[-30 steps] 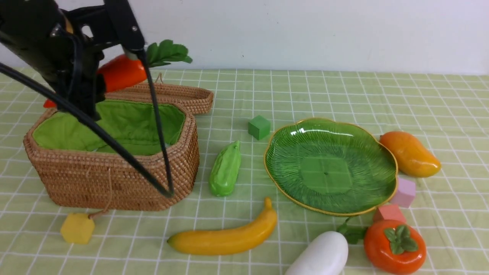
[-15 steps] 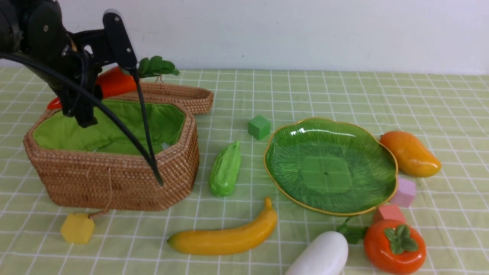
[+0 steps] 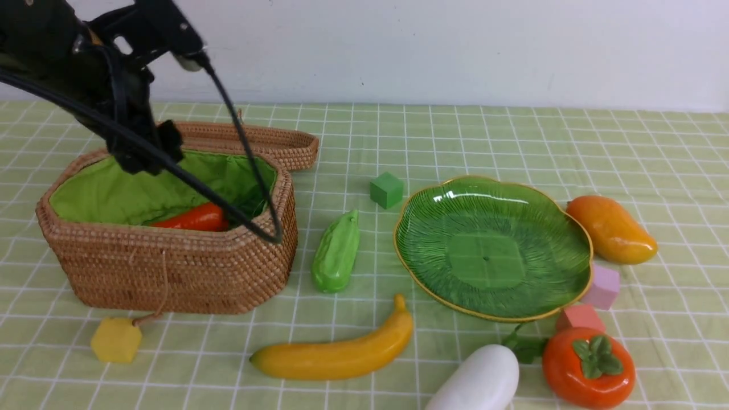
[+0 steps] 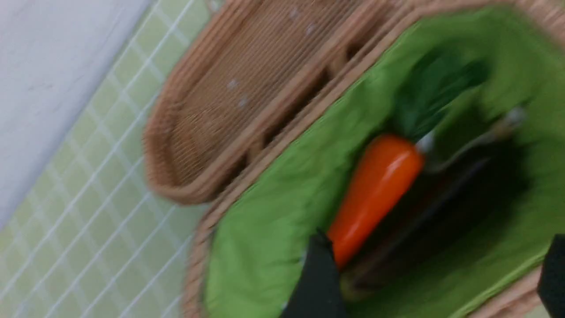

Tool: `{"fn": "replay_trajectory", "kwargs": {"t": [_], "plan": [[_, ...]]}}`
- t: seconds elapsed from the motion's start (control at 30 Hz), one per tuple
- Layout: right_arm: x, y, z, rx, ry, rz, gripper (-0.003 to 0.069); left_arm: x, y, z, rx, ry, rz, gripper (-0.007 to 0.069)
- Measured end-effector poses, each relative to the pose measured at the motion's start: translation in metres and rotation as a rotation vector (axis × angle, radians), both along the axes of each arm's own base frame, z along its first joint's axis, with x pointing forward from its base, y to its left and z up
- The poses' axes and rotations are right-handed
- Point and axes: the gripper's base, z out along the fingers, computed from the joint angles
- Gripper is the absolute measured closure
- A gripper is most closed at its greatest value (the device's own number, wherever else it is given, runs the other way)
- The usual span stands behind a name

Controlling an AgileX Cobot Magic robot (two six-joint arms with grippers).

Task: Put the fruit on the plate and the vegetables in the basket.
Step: Use the left arm to grab a banana and put it into the right plate

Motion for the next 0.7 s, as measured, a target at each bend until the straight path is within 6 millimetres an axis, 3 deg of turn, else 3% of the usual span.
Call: {"fn": "replay_trajectory", "kwargs": {"t": [0.07,0.1,0.13,0.17,0.23,0.27,0.33,0.4,0.43,0.53,0.7], "plan": [[-0.001,0.001,-0.002,-0.013,0.014,0.018,0.0602,-0.009,-0.018,0.0,-0.042,0.027,-0.043,0.0126],[-0.003,0.003,-0.005,-0.038,0.041,0.052,0.0599,-0.023,-0.044,-0.008,-0.051,0.094,-0.122,0.0236],[-0.004,0.003,-0.005,-0.041,0.044,0.055,0.0599,-0.025,-0.047,-0.009,-0.049,0.104,-0.132,0.0251],[-0.006,0.005,-0.009,-0.073,0.075,0.088,0.0596,-0.043,-0.074,-0.024,-0.019,0.211,-0.227,0.0393],[-0.008,0.006,-0.013,-0.091,0.105,0.111,0.0595,-0.056,-0.092,-0.035,0.011,0.283,-0.291,0.0482],[-0.011,0.008,-0.017,-0.11,0.151,0.142,0.0593,-0.072,-0.115,-0.049,0.051,0.346,-0.377,0.0575],[-0.013,0.008,-0.021,-0.135,0.194,0.159,0.0589,-0.087,-0.136,-0.066,0.1,0.382,-0.464,0.0632],[-0.014,0.008,-0.024,-0.16,0.218,0.169,0.0588,-0.093,-0.148,-0.077,0.139,0.39,-0.514,0.0637],[-0.015,0.007,-0.027,-0.188,0.243,0.171,0.0588,-0.095,-0.16,-0.091,0.205,0.383,-0.568,0.0625],[-0.016,0.006,-0.029,-0.203,0.267,0.166,0.0588,-0.088,-0.169,-0.111,0.262,0.381,-0.588,0.0562],[-0.015,0.005,-0.031,-0.207,0.285,0.152,0.0583,-0.068,-0.176,-0.148,0.296,0.386,-0.552,0.0298]]}}
